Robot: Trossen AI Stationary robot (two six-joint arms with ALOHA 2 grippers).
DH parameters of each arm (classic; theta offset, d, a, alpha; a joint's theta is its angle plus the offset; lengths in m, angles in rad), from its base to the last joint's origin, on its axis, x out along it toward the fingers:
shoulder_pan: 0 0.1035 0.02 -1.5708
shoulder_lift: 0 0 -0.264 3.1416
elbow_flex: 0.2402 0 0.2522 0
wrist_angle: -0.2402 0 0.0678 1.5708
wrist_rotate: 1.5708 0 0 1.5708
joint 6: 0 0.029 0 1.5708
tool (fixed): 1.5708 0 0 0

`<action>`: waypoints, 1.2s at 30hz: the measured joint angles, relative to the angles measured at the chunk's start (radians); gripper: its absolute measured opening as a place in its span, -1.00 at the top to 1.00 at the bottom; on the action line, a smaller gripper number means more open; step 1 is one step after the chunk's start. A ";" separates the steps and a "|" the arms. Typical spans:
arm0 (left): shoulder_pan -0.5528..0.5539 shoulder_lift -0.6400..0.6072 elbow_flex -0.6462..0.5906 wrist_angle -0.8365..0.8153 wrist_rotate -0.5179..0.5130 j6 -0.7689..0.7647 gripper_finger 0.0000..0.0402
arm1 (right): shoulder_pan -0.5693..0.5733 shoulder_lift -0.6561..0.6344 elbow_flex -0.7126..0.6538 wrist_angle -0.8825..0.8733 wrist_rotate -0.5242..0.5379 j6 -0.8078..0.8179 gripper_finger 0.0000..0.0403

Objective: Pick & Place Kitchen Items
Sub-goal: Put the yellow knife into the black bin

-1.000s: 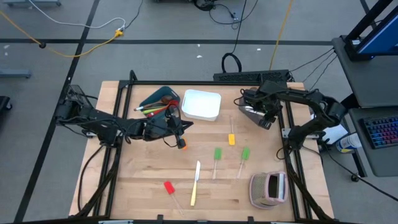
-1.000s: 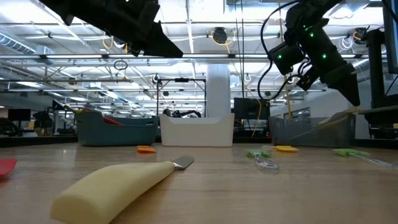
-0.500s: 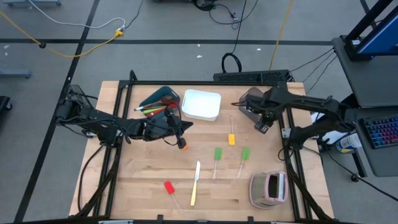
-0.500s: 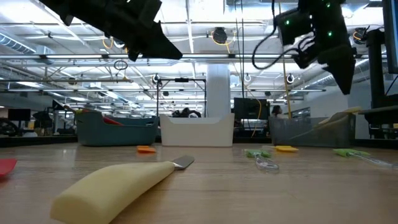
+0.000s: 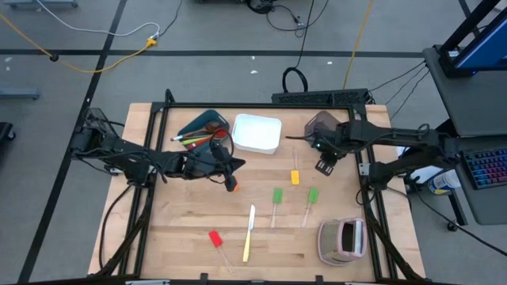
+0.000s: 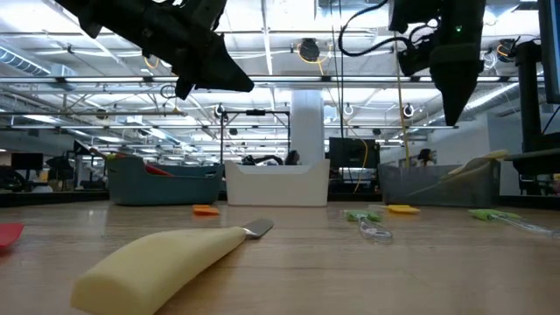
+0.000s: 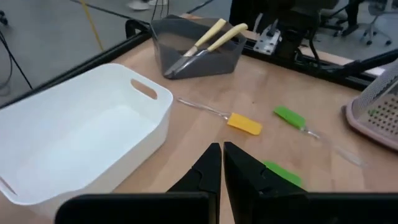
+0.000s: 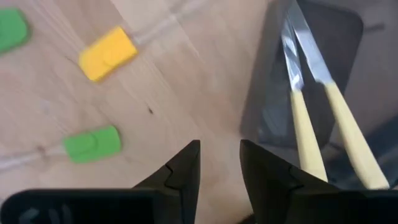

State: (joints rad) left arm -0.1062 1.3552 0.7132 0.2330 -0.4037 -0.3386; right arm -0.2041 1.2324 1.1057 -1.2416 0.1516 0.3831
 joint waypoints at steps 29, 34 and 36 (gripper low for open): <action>-0.107 0.000 0.000 -0.042 0.198 -0.294 0.22 | 0.121 0.000 0.000 0.401 0.002 -0.194 0.50; -0.129 0.000 0.000 -0.060 0.195 -0.359 0.21 | 0.121 0.000 0.000 0.468 0.002 -0.251 0.50; -0.139 0.000 0.009 -0.070 0.194 -0.378 0.21 | 0.121 0.000 0.000 0.496 0.002 -0.270 0.50</action>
State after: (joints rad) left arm -0.2453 1.3556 0.7217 0.1630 -0.2093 -0.7162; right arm -0.0830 1.2324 1.1057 -0.7460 0.1532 0.1131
